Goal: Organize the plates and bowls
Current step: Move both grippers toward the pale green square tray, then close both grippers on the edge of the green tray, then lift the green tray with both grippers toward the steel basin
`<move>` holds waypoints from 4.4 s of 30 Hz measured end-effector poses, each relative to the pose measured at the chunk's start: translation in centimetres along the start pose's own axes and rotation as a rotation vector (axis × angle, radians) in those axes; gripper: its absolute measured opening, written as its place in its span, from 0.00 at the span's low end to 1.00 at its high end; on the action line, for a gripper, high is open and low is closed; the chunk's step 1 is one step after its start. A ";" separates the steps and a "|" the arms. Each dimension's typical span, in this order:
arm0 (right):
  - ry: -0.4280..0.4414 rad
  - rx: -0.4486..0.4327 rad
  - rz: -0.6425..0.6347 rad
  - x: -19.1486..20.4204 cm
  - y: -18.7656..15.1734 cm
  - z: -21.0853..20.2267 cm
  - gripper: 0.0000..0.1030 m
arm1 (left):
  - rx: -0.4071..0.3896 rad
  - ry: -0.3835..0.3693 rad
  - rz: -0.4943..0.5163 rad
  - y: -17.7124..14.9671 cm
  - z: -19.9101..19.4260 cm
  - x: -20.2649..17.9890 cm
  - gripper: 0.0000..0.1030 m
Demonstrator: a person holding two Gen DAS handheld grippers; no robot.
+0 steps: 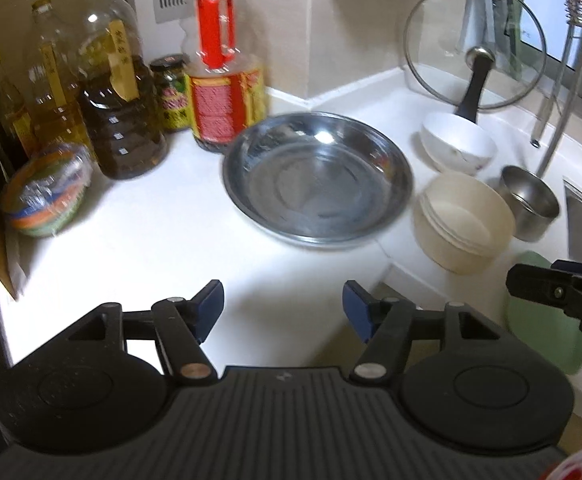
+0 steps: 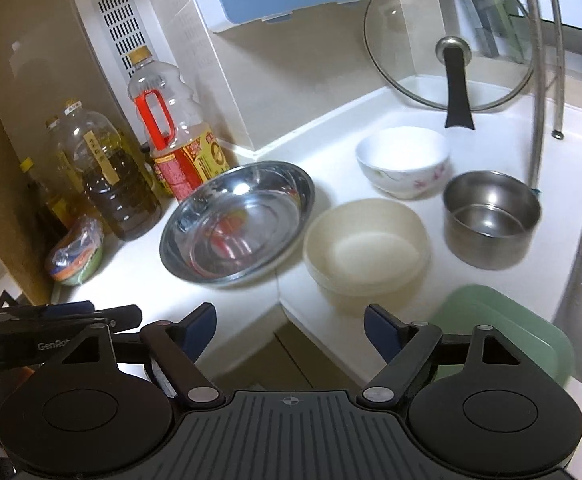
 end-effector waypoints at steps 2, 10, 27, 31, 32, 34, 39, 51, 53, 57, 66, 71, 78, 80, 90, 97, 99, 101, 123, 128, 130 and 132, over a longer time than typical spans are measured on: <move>-0.003 0.002 0.003 -0.8 -0.6 -1.1 0.79 | 0.030 -0.032 -0.007 -1.1 -0.2 -1.2 0.62; -0.036 0.027 0.039 -5.2 -3.5 -5.6 0.80 | 0.087 -0.134 0.040 -4.7 -1.2 -7.4 0.62; -0.197 0.108 0.188 -13.0 -9.7 -9.1 0.79 | 0.115 -0.208 0.128 -8.2 -0.1 -14.0 0.57; -0.201 0.095 0.191 -13.2 -9.9 -9.1 0.76 | 0.082 -0.191 0.146 -8.4 -0.1 -14.7 0.57; -0.204 0.092 0.194 -13.3 -10.0 -9.0 0.74 | 0.079 -0.188 0.142 -8.4 0.0 -14.7 0.57; -0.200 0.088 0.204 -13.4 -10.1 -8.9 0.73 | 0.080 -0.193 0.138 -8.4 0.1 -14.8 0.57; -0.184 0.070 0.245 -13.8 -10.1 -8.4 0.61 | 0.103 -0.236 0.134 -8.3 0.6 -15.2 0.56; -0.206 0.085 0.294 -14.6 -9.8 -5.5 0.34 | 0.086 -0.273 0.227 -7.3 2.7 -17.1 0.47; -0.203 0.092 0.309 -15.0 -10.0 -5.2 0.32 | 0.080 -0.285 0.245 -7.1 3.1 -17.6 0.46; -0.199 0.089 0.319 -15.4 -10.0 -5.0 0.27 | 0.076 -0.304 0.278 -6.8 4.3 -18.6 0.40; -0.194 0.080 0.338 -15.7 -9.8 -5.0 0.21 | 0.107 -0.307 0.336 -7.2 6.8 -19.7 0.27; -0.186 0.074 0.335 -15.7 -9.8 -4.7 0.11 | 0.121 -0.315 0.337 -7.3 7.5 -20.0 0.21; -0.211 0.069 0.336 -16.8 -9.3 -4.5 0.09 | 0.154 -0.345 0.326 -8.1 6.5 -19.9 0.15; -0.206 0.069 0.361 -17.4 -9.3 -4.5 0.09 | 0.166 -0.365 0.314 -8.4 5.9 -19.8 0.15; -0.182 0.068 0.373 -17.7 -9.4 -4.5 0.09 | 0.159 -0.343 0.286 -8.0 6.5 -20.3 0.15; -0.170 0.043 0.319 -17.8 -8.9 -4.8 0.06 | 0.128 -0.333 0.285 -8.1 5.8 -20.4 0.14; -0.157 0.033 0.308 -17.8 -8.7 -5.0 0.05 | 0.120 -0.331 0.273 -8.0 5.5 -20.3 0.14; -0.148 0.025 0.302 -17.8 -8.5 -5.1 0.05 | 0.115 -0.330 0.266 -8.0 5.2 -20.3 0.14; 0.040 -0.017 0.153 -13.6 -4.6 -4.8 0.04 | 0.001 -0.194 0.090 -6.5 0.1 -15.4 0.14; 0.114 -0.008 0.096 -11.1 -3.7 -3.5 0.04 | -0.026 -0.126 0.021 -6.5 -1.1 -12.6 0.14; 0.143 -0.001 0.074 -9.9 -3.4 -2.9 0.04 | -0.036 -0.098 -0.005 -6.6 -1.6 -11.5 0.14; 0.167 0.006 0.052 -8.9 -3.3 -2.5 0.04 | -0.042 -0.076 -0.027 -6.6 -2.0 -10.6 0.14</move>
Point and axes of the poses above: each gripper's, at about its wrist camera, not at the fingertips, and z roughly the way its jaws point, x to its left, y to its top, the point moved 6 cm from there along z, roughly the way its jaws point, and after that the axes turned 10 degrees about -z, right-handed, at the moved point
